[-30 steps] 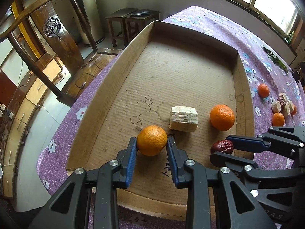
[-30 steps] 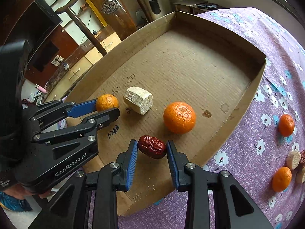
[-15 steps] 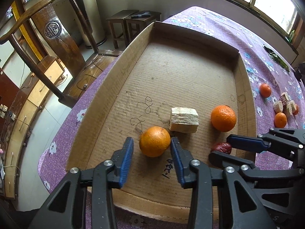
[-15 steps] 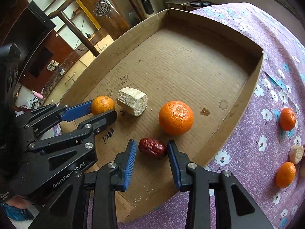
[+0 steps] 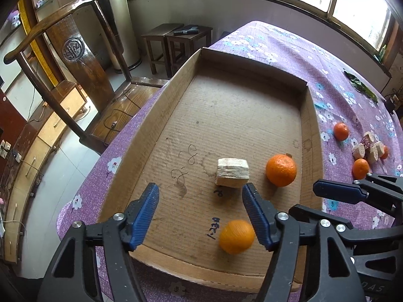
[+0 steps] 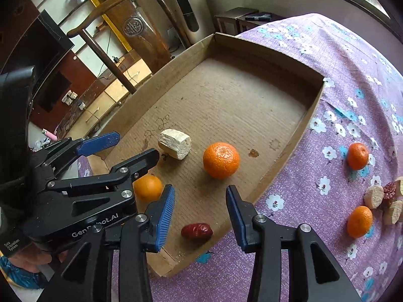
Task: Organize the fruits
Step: 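Move both open tools back over the fruits on the tablecloth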
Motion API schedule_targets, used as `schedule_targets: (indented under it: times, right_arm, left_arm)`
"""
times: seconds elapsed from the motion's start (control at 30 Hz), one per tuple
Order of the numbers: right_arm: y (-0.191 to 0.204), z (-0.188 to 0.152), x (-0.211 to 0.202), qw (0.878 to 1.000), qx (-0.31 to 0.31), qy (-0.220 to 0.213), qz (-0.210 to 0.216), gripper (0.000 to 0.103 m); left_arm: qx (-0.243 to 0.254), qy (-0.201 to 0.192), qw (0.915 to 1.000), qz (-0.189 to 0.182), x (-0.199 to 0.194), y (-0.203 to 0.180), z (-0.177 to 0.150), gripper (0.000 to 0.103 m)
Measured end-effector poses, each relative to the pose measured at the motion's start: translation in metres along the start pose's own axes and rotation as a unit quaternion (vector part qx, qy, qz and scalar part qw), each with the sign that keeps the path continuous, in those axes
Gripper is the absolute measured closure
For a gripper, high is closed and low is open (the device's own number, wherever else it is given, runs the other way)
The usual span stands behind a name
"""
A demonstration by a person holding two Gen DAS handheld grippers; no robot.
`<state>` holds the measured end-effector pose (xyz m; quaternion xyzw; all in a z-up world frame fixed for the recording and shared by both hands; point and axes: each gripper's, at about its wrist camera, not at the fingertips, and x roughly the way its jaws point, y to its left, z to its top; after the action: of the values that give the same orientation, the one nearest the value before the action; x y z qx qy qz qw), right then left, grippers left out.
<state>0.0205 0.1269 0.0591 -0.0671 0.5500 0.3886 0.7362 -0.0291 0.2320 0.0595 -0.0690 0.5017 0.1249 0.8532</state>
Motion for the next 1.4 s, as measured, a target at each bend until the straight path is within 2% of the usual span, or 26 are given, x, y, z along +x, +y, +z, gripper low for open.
schedule_targets:
  times: [0.27,0.5,0.87,1.2,1.4]
  right_arm:
    - [-0.027,-0.017,-0.033,0.999,0.031,-0.027,-0.021,0.051]
    - [-0.07,-0.049,-0.055,0.994,0.092,-0.028,-0.052,0.049]
    - [-0.147,-0.105,-0.091,0.977,0.189,-0.037,-0.094,0.049]
    - [-0.171,-0.132,-0.105,0.973,0.209,-0.034,-0.097,0.049]
    - [-0.184,-0.138,-0.111,0.972,0.213,-0.038,-0.095,0.049]
  left_arm:
    - [0.017,-0.016,0.9993,-0.029,-0.012,-0.028,0.009,0.021]
    - [0.055,-0.016,0.9961,-0.067,-0.015,-0.073,0.013,0.021]
    - [0.118,0.002,0.9861,-0.117,-0.013,-0.146,0.005,0.019]
    - [0.15,0.02,0.9753,-0.161,0.003,-0.203,-0.001,0.019]
    - [0.158,0.016,0.973,-0.168,0.016,-0.228,0.003,0.019]
